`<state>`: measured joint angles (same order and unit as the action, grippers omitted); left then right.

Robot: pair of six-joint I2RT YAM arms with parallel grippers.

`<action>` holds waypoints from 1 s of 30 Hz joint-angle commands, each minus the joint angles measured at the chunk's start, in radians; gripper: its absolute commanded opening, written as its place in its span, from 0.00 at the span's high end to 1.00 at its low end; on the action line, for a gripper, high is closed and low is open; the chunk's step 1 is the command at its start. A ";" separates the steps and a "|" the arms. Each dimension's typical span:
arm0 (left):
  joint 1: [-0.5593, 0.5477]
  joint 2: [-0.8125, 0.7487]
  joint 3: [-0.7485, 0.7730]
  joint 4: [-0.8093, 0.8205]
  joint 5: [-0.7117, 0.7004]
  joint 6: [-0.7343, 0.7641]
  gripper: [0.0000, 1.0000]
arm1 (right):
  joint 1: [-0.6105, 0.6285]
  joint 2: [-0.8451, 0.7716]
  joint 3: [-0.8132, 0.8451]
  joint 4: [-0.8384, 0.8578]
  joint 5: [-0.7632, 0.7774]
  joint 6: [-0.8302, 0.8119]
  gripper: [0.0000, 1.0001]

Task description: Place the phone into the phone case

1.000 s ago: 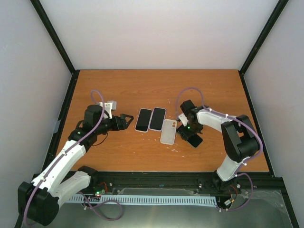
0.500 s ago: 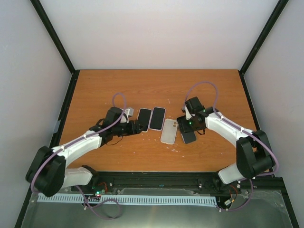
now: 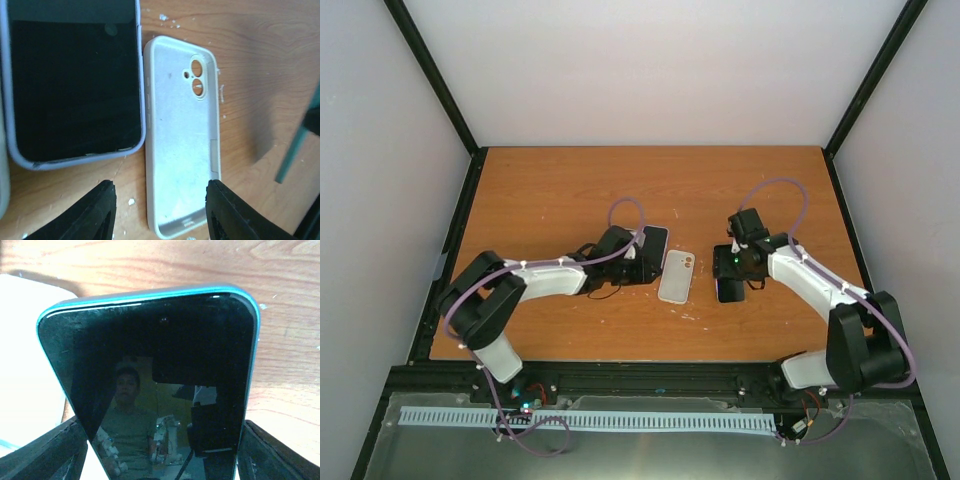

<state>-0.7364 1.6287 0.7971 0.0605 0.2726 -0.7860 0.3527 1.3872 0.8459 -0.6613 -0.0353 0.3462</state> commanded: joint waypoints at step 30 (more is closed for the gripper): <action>-0.116 0.050 -0.008 -0.156 -0.051 -0.064 1.00 | 0.029 -0.302 -0.206 0.210 -0.334 0.332 0.48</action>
<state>-0.8391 1.7588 0.8394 -0.0280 0.2062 -0.8001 0.3428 1.1217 0.6926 -0.5671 -0.2420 0.5426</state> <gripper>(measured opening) 0.019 0.751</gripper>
